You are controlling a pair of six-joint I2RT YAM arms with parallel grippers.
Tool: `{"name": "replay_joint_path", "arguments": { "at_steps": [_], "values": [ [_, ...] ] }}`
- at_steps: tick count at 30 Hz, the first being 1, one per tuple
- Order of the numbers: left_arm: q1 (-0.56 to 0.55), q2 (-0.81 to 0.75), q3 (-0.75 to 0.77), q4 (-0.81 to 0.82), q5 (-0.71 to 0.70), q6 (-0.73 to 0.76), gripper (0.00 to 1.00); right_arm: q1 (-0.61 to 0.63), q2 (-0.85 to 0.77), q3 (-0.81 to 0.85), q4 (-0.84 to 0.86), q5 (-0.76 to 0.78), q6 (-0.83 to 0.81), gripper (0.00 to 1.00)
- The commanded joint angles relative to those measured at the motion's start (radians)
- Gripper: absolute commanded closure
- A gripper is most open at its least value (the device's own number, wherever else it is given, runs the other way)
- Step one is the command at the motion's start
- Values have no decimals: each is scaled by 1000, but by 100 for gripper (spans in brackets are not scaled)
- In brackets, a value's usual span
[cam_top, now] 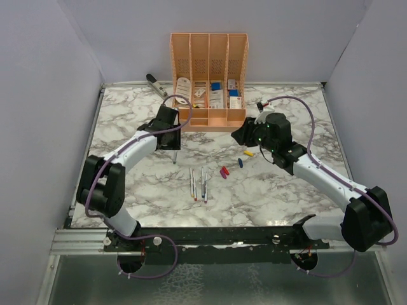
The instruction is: Insert the pens into the pen caps
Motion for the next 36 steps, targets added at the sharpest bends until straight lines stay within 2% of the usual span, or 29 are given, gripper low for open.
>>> {"name": "replay_joint_path", "arguments": {
  "at_steps": [1,6,11,21,32,36],
  "values": [
    [-3,-157,-46,-34,8,-31,58,5,4,-11,-39,50,-21,66],
    [-37,-266,-138,-36,115,-93,56,5,14,-17,-58,73,-29,67],
    [-150,-320,-193,-41,116,-144,58,5,41,-8,-88,139,2,67],
    [-254,-285,-227,-82,77,-201,59,5,117,41,-121,145,25,68],
    [-301,-207,-214,-104,31,-209,70,5,99,28,-129,159,20,68],
    [-321,-183,-213,-118,12,-215,71,5,80,17,-127,170,18,68]
  ]
}}
